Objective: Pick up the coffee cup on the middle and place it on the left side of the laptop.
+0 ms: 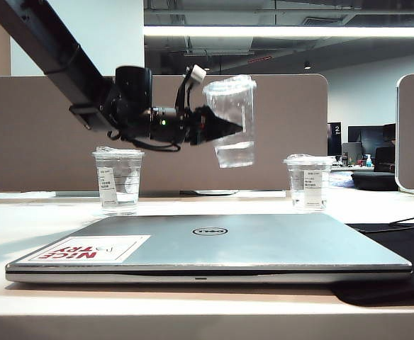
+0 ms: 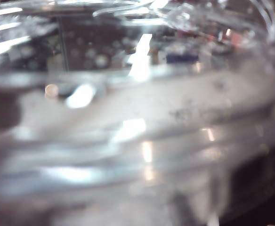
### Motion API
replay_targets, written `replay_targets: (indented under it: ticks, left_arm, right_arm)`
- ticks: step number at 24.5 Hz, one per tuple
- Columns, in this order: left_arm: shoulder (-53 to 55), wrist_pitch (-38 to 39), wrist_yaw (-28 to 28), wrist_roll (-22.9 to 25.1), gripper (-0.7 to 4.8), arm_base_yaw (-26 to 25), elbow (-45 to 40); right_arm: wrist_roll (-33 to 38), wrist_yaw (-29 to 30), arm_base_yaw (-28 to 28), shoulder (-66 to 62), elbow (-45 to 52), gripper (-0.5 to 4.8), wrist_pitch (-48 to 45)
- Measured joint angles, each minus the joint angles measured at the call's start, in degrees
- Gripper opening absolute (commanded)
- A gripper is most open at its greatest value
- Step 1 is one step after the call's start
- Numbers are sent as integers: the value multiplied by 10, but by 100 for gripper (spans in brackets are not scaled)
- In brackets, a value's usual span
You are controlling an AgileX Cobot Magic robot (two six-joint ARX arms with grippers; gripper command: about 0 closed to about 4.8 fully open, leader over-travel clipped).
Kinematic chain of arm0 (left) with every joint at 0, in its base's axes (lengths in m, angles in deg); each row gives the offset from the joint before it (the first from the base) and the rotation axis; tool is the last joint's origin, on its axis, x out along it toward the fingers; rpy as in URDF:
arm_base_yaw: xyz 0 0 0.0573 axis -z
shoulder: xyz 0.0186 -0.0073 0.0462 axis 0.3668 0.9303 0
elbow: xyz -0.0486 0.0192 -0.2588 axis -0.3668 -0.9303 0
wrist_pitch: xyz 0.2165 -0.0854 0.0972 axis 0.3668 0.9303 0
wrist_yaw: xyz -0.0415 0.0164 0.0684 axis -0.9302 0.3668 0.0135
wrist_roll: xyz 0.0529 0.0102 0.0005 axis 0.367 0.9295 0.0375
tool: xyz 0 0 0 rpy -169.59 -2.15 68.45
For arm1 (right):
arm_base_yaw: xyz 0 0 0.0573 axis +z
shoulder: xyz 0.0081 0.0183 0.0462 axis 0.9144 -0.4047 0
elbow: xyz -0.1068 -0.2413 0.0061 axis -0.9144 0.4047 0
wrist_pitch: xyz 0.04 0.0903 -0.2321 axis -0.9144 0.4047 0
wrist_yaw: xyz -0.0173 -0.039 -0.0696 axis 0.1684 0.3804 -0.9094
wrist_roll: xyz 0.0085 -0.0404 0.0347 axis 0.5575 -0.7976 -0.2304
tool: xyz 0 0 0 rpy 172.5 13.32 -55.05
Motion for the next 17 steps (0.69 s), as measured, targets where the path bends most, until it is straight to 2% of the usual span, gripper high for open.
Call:
replay_targets:
  ticks: [4,8,13,17]
  left_arm:
    - [-8,7,-4,-13,277,0,0]
    - [-38,84,-4,-5,277,1,0]
    - [-93,196,-1,82,277,1,-12]
    - [-131,221,-1,111,277,1,-48]
  right_arm:
    - [0,0,0,2,0,-5,0]
    - [0,0,2,3,0,-5,0]
    - [0,0,33,7,0,-5,0]
    - [0,0,36,12,0,-5,0]
